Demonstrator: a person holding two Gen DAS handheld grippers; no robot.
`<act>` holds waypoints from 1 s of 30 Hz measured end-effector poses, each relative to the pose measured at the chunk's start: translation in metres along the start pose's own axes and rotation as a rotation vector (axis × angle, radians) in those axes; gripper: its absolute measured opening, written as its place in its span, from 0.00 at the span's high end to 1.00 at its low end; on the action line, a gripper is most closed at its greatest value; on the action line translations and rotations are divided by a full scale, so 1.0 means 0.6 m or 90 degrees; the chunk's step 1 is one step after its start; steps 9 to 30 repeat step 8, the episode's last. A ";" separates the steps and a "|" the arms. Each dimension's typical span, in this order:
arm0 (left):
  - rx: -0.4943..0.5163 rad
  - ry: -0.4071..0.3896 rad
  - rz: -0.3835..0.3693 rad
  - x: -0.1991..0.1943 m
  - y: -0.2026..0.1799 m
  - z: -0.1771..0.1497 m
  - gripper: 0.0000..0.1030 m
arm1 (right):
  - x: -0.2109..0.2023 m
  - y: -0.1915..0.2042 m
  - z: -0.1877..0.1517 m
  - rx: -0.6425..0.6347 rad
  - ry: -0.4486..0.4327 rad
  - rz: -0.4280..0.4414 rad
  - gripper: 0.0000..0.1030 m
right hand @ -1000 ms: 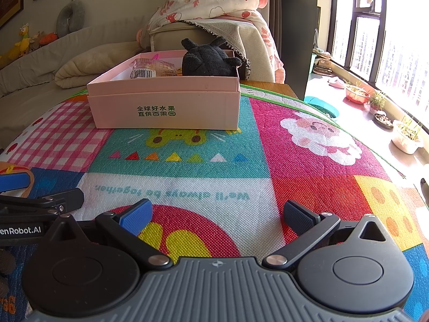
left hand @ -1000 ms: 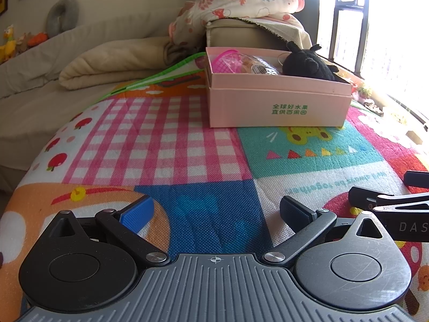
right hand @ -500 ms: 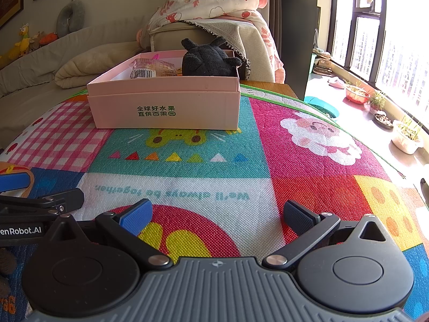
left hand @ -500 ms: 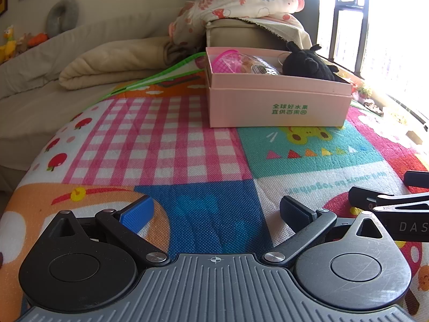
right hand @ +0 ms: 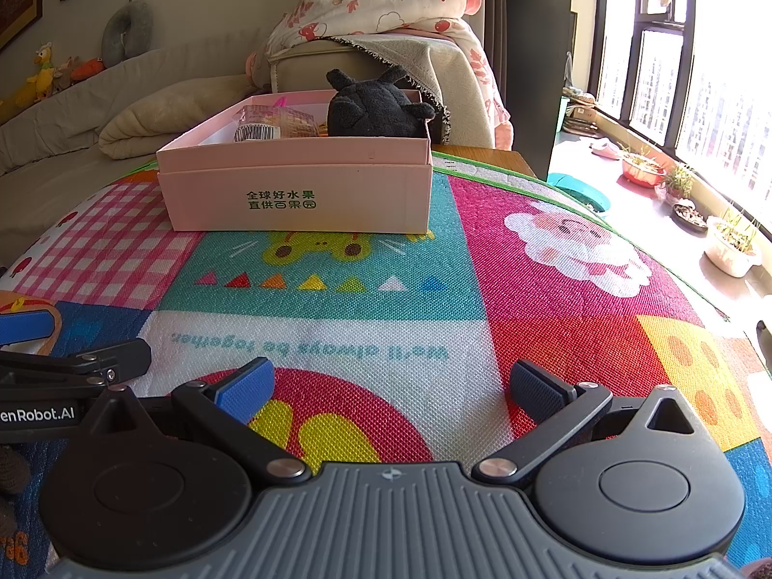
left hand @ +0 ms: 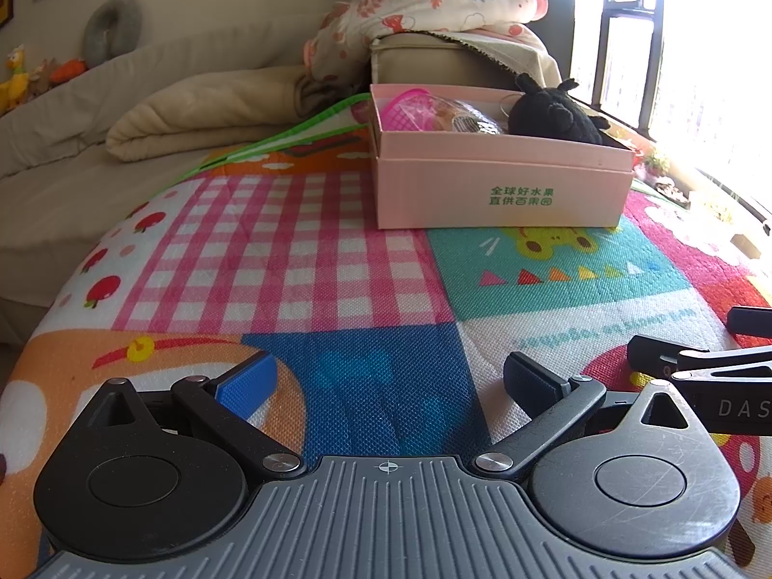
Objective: Organize objects
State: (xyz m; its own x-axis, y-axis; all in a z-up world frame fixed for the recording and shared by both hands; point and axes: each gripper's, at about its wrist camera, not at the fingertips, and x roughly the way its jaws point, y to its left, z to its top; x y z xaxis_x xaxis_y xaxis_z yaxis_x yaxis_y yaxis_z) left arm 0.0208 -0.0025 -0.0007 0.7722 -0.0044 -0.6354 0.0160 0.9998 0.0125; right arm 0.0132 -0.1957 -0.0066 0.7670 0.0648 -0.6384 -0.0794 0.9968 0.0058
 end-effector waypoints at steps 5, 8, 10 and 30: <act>0.000 -0.001 -0.001 0.001 0.002 0.001 0.00 | 0.000 0.000 0.000 0.000 0.000 0.000 0.00; -0.001 -0.001 -0.003 0.002 0.003 0.001 0.00 | 0.000 0.000 0.000 0.000 0.000 0.000 0.00; -0.001 -0.001 -0.003 0.002 0.003 0.001 0.00 | 0.000 0.000 0.000 0.000 0.000 0.000 0.00; -0.001 -0.001 -0.003 0.002 0.003 0.001 0.00 | 0.000 0.000 0.000 0.000 0.000 0.000 0.00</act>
